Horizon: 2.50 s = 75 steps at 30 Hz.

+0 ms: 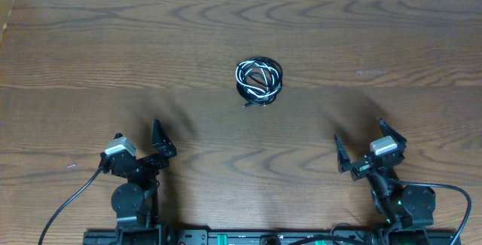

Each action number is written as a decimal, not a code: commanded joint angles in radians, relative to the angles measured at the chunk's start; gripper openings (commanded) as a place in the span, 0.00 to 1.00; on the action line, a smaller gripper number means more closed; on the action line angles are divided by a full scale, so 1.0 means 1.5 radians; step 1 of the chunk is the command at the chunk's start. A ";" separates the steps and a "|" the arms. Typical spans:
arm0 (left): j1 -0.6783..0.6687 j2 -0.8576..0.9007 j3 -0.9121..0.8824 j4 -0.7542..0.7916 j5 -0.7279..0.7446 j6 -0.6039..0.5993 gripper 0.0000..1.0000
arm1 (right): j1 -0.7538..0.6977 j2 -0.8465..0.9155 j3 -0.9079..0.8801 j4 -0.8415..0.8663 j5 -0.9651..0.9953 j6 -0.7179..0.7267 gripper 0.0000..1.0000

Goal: Untangle cables

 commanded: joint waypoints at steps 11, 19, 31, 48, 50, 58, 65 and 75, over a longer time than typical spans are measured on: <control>0.003 -0.004 -0.008 -0.032 -0.019 0.006 1.00 | 0.004 -0.004 -0.002 -0.003 0.013 -0.010 0.99; 0.003 -0.004 -0.008 -0.032 -0.019 0.006 1.00 | 0.004 -0.004 -0.002 -0.003 0.013 -0.010 0.99; 0.003 -0.004 -0.008 -0.032 -0.019 0.006 1.00 | 0.004 -0.004 -0.002 -0.003 0.013 -0.010 0.99; 0.003 0.012 0.029 -0.033 -0.019 0.016 1.00 | 0.004 -0.003 0.005 0.010 0.008 0.005 0.99; 0.003 0.032 0.054 -0.033 -0.019 0.022 1.00 | 0.004 0.001 0.013 0.022 0.008 0.024 0.99; 0.003 0.239 0.245 -0.081 0.051 0.067 1.00 | 0.003 0.112 0.105 0.024 -0.022 0.043 0.99; 0.002 0.435 0.440 -0.202 0.109 0.067 1.00 | 0.002 0.302 0.250 0.009 -0.044 0.043 0.99; -0.048 0.627 0.673 -0.347 0.126 0.067 1.00 | -0.024 0.602 0.514 -0.141 -0.156 0.043 0.99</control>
